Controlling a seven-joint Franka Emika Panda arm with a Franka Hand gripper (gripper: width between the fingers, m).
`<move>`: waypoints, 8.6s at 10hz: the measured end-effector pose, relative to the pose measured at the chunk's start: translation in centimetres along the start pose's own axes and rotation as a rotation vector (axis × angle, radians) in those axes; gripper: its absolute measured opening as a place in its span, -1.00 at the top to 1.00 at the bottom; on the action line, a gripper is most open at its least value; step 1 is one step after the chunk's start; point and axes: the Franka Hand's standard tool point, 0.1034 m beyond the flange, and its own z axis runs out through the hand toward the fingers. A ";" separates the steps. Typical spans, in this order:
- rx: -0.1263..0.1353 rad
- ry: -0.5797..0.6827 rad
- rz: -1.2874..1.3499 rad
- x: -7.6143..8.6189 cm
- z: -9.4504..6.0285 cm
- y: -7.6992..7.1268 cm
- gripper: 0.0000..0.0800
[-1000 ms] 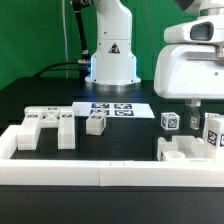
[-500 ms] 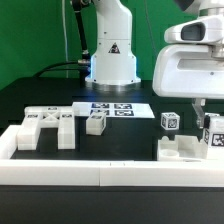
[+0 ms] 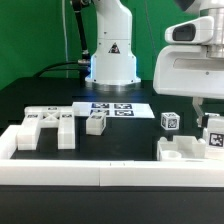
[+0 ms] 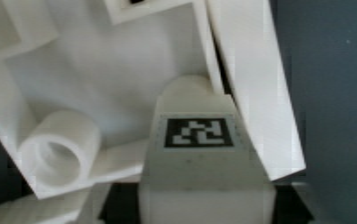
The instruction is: Assemble chair
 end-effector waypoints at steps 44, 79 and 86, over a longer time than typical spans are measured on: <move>-0.020 0.003 -0.092 0.2 0.1 0.4 0.27; -0.038 -0.083 -0.268 -3.5 -0.5 24.9 -0.62; -0.018 -0.433 -0.282 -4.4 0.4 23.7 -0.62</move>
Offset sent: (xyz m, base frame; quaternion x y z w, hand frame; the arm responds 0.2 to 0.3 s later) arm -0.0053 0.0019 -0.0112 -0.0246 -0.0057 0.2950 0.9552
